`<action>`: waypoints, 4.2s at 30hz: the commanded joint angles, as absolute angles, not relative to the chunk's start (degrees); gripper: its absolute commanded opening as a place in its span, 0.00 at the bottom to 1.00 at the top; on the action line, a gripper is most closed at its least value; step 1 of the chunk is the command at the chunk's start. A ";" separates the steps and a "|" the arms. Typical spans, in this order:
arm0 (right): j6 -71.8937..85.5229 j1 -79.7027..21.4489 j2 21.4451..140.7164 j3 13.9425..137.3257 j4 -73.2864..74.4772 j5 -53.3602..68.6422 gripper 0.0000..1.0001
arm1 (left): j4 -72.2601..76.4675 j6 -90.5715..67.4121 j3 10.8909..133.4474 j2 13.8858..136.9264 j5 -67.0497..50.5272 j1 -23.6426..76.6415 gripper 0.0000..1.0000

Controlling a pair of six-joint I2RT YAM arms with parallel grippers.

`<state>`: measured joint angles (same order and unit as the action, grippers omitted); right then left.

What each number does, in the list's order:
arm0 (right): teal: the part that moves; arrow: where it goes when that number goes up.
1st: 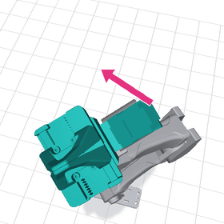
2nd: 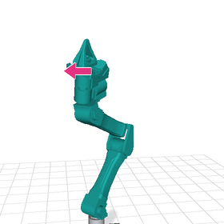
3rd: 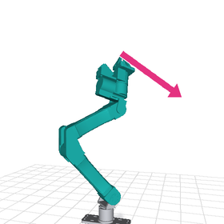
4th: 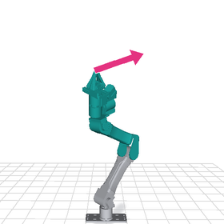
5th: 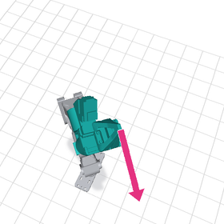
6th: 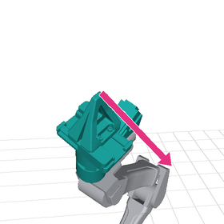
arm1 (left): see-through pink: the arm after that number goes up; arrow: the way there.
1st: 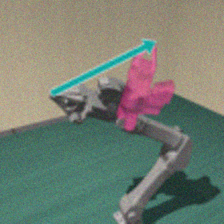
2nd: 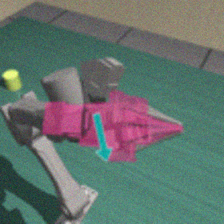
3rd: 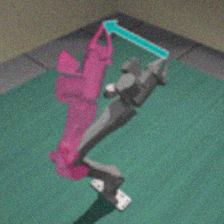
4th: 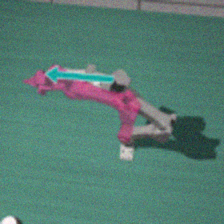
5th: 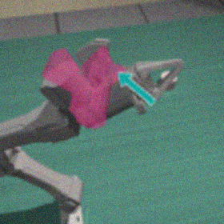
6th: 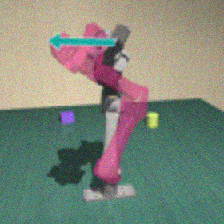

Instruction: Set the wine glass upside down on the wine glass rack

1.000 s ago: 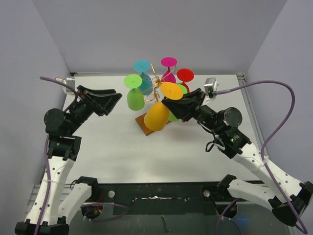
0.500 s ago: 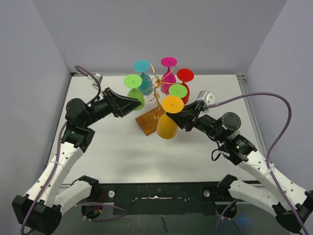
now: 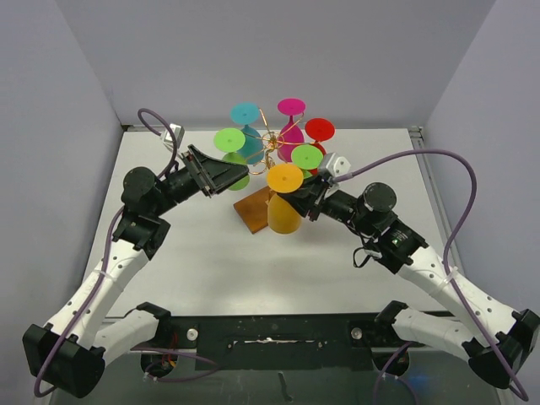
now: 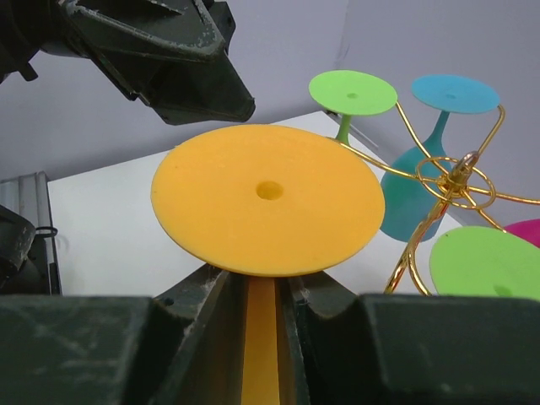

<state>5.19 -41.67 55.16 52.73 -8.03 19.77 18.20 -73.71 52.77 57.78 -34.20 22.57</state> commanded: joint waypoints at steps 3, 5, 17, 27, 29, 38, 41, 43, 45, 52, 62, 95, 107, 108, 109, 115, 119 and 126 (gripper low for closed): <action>0.88 -43.45 57.96 58.21 -12.03 20.02 0.07 | 22.16 -77.66 52.93 57.80 -33.26 23.38 0.39; -0.16 -44.16 58.94 59.14 -11.51 19.61 0.07 | 22.09 -78.04 52.94 58.24 -33.67 23.47 0.39; -1.74 -45.88 62.83 59.94 -12.15 18.77 0.07 | 25.57 -81.22 51.74 59.76 -36.37 23.86 0.39; -1.34 -46.05 64.78 59.33 -14.67 18.37 0.07 | 27.65 -83.36 50.23 60.65 -37.02 24.70 0.29; -1.41 -46.05 65.09 59.28 -14.72 18.47 0.07 | 27.79 -83.22 50.25 60.74 -37.38 24.70 0.23; -2.09 -46.05 65.24 57.64 -16.49 19.85 0.11 | 26.00 -83.08 49.05 59.88 -37.30 24.70 0.04; -1.64 -46.13 65.28 57.36 -16.82 19.85 0.12 | 26.26 -83.78 48.07 59.64 -37.00 24.70 0.00; -1.33 -46.15 64.96 56.80 -17.30 19.49 0.15 | 26.13 -83.85 47.93 59.33 -36.71 24.70 0.00; -1.44 -46.30 63.85 55.69 -18.21 19.51 0.19 | 26.08 -83.74 47.90 58.97 -36.23 24.70 0.00; -1.29 -46.58 60.16 52.32 -18.69 18.02 0.33 | 18.28 -80.77 48.98 54.81 -27.19 25.35 0.00; -0.43 -46.56 56.53 50.51 -15.68 16.65 0.55 | 13.07 -78.12 53.00 55.88 -27.29 25.58 0.00; 1.82 -46.58 38.17 46.16 -10.12 9.15 0.72 | 7.26 -77.47 67.19 70.75 -29.59 26.98 0.00; 2.78 -46.58 37.74 45.81 -10.24 8.35 0.73 | 3.36 -73.34 70.36 72.07 -22.84 26.72 0.00; 2.85 -46.58 37.83 45.87 -10.20 8.35 0.73 | 3.73 -73.33 70.32 72.07 -22.20 26.72 0.00; 2.93 -46.58 37.92 45.92 -10.19 8.35 0.73 | 3.85 -73.36 70.31 72.15 -21.64 26.72 0.00; 3.31 -46.58 37.67 45.99 -9.84 7.98 0.73 | 4.41 -73.62 69.99 72.40 -20.11 26.22 0.00; 3.49 -46.54 37.70 45.88 -9.99 7.82 0.73 | 6.57 -74.25 68.48 71.08 -18.91 26.06 0.00; 3.47 -46.58 38.42 45.97 -10.45 7.79 0.73 | 4.16 -73.31 66.66 67.86 -16.21 24.43 0.00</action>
